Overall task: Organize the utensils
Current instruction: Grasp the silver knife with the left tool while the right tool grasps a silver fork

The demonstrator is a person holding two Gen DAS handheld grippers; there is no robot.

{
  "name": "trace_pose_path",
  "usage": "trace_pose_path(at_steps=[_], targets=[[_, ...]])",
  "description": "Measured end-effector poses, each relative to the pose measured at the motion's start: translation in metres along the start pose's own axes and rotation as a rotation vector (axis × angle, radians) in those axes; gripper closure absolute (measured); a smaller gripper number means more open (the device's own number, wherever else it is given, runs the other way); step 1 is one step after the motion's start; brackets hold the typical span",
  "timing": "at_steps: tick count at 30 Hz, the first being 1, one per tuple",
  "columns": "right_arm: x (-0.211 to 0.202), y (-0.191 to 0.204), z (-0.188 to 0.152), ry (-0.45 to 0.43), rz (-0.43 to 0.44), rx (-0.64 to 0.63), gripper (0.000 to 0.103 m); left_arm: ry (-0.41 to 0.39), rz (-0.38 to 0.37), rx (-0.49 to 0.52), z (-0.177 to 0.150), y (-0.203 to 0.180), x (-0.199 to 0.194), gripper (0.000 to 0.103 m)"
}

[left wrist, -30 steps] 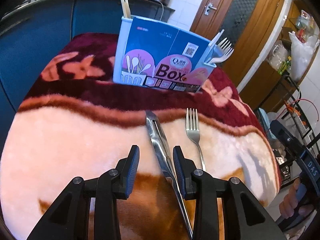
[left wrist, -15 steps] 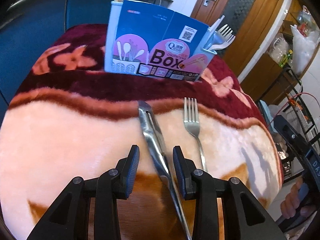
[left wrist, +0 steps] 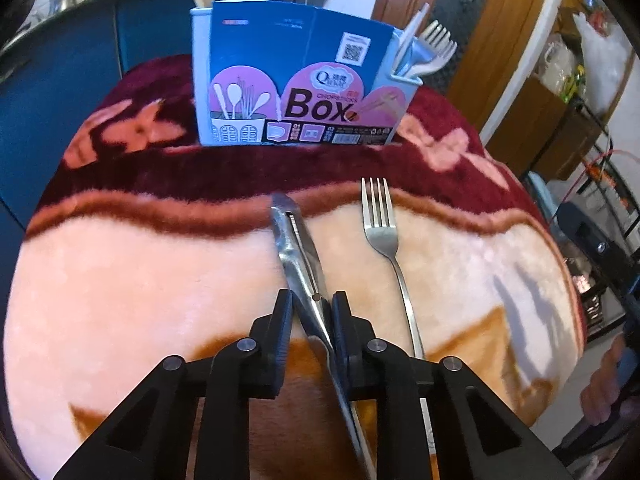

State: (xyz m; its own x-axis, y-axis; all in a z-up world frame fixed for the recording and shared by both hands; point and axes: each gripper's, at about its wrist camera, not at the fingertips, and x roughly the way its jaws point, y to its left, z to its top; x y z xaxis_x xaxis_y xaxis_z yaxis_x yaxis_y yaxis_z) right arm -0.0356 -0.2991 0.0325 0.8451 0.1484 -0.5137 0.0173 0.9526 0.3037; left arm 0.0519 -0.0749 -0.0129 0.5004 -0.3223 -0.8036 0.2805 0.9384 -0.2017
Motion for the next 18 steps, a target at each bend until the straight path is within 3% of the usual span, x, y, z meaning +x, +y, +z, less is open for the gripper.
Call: trace_pose_path(at_steps=[3,8,18], targets=[[0.0,0.002,0.0,0.004,-0.001,-0.007,0.064,-0.03,-0.069,-0.052,-0.002,0.009,-0.007,0.087],[0.002,0.01,0.0,0.023,0.008,-0.021,0.063,-0.112,-0.096,-0.088,-0.004,0.02,-0.025,0.087],[0.024,0.031,-0.002,0.101,0.042,-0.063,0.06,-0.333,-0.069,-0.098,0.001,0.04,-0.065,0.087]])
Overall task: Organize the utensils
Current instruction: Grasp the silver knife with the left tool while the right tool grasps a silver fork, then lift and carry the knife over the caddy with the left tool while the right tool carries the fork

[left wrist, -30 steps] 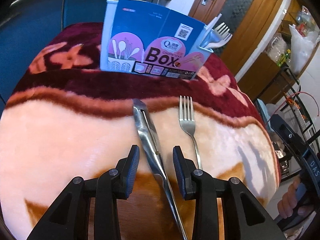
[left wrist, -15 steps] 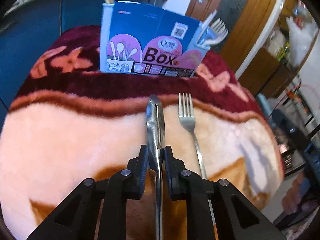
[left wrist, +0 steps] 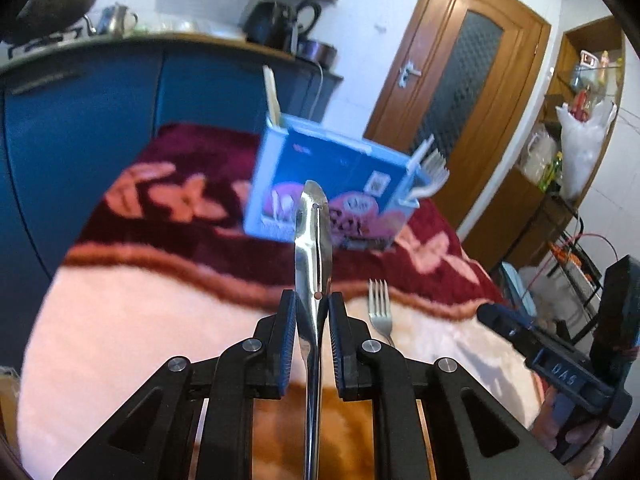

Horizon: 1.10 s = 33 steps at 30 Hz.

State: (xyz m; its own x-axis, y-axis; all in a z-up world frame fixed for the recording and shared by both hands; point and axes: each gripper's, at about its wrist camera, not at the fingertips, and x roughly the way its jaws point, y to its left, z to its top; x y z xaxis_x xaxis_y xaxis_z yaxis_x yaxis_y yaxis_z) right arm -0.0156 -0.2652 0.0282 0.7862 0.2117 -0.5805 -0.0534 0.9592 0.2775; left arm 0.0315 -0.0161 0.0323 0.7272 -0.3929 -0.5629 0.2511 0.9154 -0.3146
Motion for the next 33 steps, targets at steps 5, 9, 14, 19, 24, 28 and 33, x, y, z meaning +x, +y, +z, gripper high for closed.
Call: trace_pose_path(at_steps=[5,9,14,19,24,28,33], targets=[[0.021,0.009,0.001,0.049,0.021,-0.016,0.059,-0.073,0.021,-0.008,0.005,0.014,-0.008,0.087],[0.043,0.016,0.003,0.095,0.029,-0.037,0.059,-0.107,0.039,-0.005,0.008,0.023,-0.011,0.087],[0.069,0.022,0.007,0.149,0.038,-0.061,0.058,-0.131,0.046,-0.006,0.009,0.031,-0.012,0.087],[0.089,0.026,0.011,0.212,0.067,-0.071,0.058,-0.131,0.033,-0.028,0.009,0.037,-0.008,0.087],[0.1,0.03,0.018,0.241,0.068,-0.108,0.058,-0.135,0.022,-0.041,0.009,0.039,-0.005,0.087],[0.11,0.029,0.023,0.26,0.085,-0.111,0.058,-0.135,0.015,-0.041,0.008,0.037,-0.006,0.087],[0.112,0.025,0.024,0.263,0.1,-0.098,0.078,-0.141,0.014,-0.04,0.008,0.036,-0.009,0.087]])
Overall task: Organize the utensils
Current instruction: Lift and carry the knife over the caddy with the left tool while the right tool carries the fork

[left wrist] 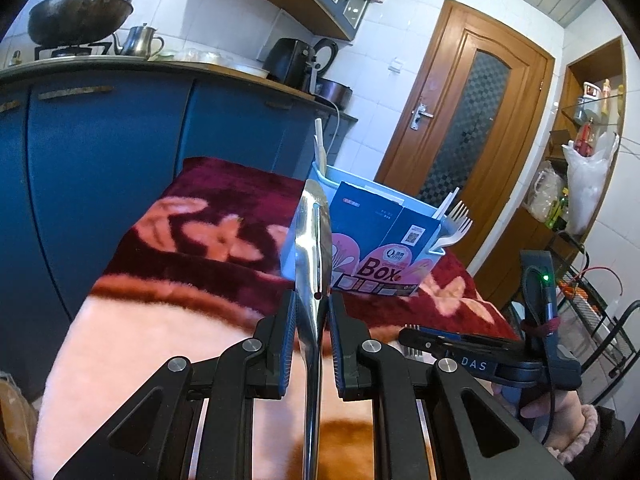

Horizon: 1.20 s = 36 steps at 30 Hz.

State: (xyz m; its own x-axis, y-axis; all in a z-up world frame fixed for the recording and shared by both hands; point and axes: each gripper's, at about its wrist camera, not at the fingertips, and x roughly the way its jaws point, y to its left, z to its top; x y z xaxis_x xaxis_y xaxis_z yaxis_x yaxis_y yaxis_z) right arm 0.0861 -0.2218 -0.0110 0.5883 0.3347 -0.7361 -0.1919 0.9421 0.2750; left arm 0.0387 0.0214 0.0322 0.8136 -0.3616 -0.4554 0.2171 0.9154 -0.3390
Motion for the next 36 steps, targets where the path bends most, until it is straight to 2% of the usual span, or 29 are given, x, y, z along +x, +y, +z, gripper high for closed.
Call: trace_pose_path(at_steps=[3,6,13,18,24,28,36], targets=[[-0.007,-0.004,-0.002,-0.017,0.049,0.021,0.093,-0.005,-0.005,-0.001,0.001,-0.002,-0.002,0.087],[-0.02,-0.001,-0.006,-0.061,0.055,0.016,0.1,-0.012,-0.017,0.001,0.002,-0.005,-0.004,0.087],[-0.071,0.011,-0.01,-0.243,0.067,-0.002,0.1,-0.024,-0.068,-0.014,0.007,-0.011,-0.004,0.087],[-0.104,0.019,-0.01,-0.367,0.014,-0.023,0.1,-0.055,-0.106,-0.002,0.016,-0.022,-0.005,0.087],[-0.137,0.022,-0.005,-0.526,-0.073,-0.039,0.1,-0.104,-0.116,0.03,0.032,-0.035,-0.005,0.087],[-0.152,0.023,0.005,-0.601,-0.113,-0.051,0.1,-0.144,-0.121,0.037,0.048,-0.04,-0.001,0.087],[-0.17,0.024,0.033,-0.694,-0.171,-0.078,0.1,-0.238,-0.14,0.031,0.088,-0.048,0.015,0.087]])
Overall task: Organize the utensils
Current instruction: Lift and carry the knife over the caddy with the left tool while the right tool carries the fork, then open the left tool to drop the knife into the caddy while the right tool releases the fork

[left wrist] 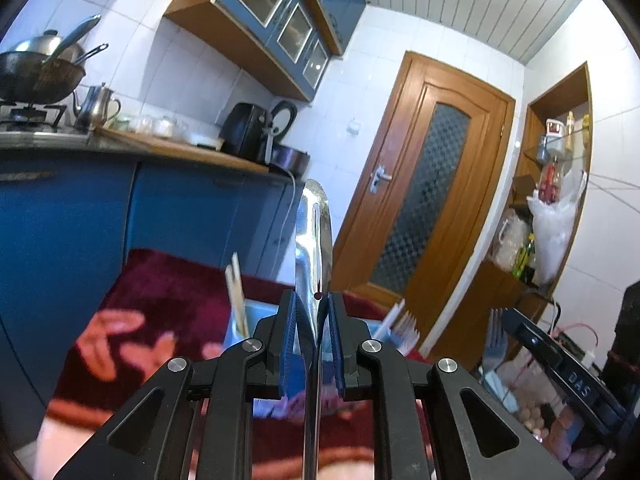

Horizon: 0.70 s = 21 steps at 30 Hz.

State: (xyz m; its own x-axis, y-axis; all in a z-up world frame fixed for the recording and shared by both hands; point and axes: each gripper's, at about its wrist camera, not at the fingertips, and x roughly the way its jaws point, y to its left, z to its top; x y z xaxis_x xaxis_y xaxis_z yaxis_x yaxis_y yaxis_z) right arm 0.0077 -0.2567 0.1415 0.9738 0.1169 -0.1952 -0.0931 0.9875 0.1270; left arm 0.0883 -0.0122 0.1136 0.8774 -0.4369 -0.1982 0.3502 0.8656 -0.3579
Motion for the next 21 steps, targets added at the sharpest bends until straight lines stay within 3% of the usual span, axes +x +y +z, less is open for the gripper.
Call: trace_pose_path(at_steps=[9,21], targets=[[0.015,-0.005,0.02,-0.049,-0.022,-0.03,0.1,-0.147,0.033,0.035,0.028,-0.003,0.035,0.087],[0.041,-0.013,0.025,-0.049,-0.053,-0.041,0.1,-0.264,0.138,0.03,0.024,0.014,0.075,0.087]])
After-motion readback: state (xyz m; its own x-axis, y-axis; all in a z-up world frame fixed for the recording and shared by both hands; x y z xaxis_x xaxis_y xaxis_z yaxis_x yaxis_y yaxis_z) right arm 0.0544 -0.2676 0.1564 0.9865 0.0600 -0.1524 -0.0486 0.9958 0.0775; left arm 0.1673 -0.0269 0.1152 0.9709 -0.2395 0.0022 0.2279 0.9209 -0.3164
